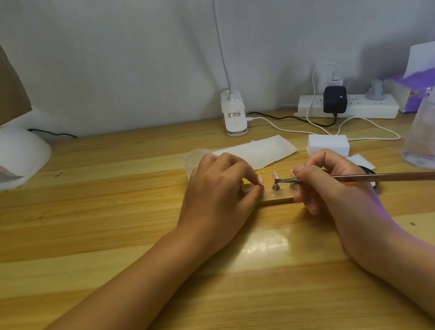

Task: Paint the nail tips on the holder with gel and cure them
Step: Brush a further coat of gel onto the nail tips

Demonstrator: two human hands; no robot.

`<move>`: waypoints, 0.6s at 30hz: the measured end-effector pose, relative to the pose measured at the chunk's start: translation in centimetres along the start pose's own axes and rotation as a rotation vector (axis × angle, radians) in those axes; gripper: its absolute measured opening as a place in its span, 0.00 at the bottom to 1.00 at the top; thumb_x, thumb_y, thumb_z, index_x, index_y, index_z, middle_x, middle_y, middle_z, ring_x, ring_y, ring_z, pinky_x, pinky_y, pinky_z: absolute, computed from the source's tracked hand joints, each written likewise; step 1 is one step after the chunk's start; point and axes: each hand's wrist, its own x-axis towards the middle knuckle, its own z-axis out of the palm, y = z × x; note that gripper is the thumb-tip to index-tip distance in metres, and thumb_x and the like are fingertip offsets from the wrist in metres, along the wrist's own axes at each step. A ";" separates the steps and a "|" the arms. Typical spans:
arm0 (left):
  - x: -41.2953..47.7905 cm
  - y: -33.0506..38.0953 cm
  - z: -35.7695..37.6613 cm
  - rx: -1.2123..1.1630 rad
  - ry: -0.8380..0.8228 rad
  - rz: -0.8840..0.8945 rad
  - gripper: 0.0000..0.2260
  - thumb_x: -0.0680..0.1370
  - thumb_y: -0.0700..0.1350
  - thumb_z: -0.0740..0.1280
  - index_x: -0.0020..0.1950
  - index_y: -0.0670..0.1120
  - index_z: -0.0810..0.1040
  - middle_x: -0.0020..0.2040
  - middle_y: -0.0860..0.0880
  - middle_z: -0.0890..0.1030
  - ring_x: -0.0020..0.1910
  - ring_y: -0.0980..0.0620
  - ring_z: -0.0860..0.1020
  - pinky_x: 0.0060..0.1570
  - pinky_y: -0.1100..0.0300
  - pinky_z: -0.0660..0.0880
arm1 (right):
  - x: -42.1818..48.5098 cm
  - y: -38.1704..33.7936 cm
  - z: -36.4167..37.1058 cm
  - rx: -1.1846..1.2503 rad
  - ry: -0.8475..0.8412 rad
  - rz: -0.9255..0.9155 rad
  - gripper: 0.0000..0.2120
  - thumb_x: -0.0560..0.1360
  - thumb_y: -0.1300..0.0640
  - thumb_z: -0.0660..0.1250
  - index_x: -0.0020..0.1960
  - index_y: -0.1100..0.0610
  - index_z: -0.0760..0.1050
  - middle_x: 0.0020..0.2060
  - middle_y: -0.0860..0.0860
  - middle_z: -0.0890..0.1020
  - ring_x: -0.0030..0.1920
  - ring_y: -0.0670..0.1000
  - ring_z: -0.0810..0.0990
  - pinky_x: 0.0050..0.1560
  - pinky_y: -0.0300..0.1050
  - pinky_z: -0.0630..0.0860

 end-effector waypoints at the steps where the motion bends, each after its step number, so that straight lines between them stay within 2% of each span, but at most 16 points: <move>1: 0.0 0.0 0.0 0.008 0.002 -0.001 0.05 0.77 0.50 0.71 0.50 0.50 0.82 0.54 0.53 0.80 0.56 0.52 0.71 0.55 0.52 0.70 | 0.0 0.0 0.0 0.003 0.000 -0.002 0.08 0.78 0.60 0.66 0.40 0.56 0.74 0.28 0.52 0.79 0.26 0.46 0.71 0.27 0.34 0.70; 7: 0.0 0.0 0.0 0.081 0.000 0.000 0.09 0.77 0.52 0.69 0.55 0.51 0.79 0.54 0.54 0.78 0.56 0.53 0.70 0.53 0.57 0.68 | 0.0 0.1 0.1 0.003 -0.010 -0.016 0.07 0.78 0.60 0.66 0.41 0.57 0.73 0.28 0.52 0.79 0.26 0.46 0.72 0.27 0.35 0.71; 10: -0.1 0.0 0.0 0.094 0.001 -0.022 0.12 0.75 0.53 0.68 0.56 0.52 0.76 0.52 0.54 0.77 0.52 0.53 0.72 0.50 0.56 0.69 | -0.1 0.2 0.1 -0.013 -0.042 -0.047 0.06 0.78 0.58 0.65 0.44 0.59 0.73 0.30 0.51 0.80 0.29 0.47 0.74 0.30 0.36 0.73; 14: -0.3 0.2 -0.1 0.129 -0.075 -0.038 0.16 0.71 0.59 0.61 0.55 0.53 0.69 0.48 0.55 0.75 0.46 0.53 0.72 0.45 0.58 0.68 | -0.2 0.2 0.2 -0.047 -0.099 -0.098 0.05 0.79 0.58 0.64 0.46 0.60 0.73 0.31 0.51 0.81 0.32 0.46 0.78 0.35 0.35 0.75; 18: -0.4 0.0 0.1 0.107 -0.107 -0.069 0.18 0.68 0.61 0.60 0.54 0.55 0.65 0.45 0.57 0.75 0.44 0.54 0.72 0.42 0.58 0.69 | -0.1 0.3 0.2 -0.055 -0.099 -0.099 0.04 0.79 0.58 0.65 0.46 0.58 0.73 0.32 0.50 0.82 0.33 0.44 0.79 0.34 0.34 0.75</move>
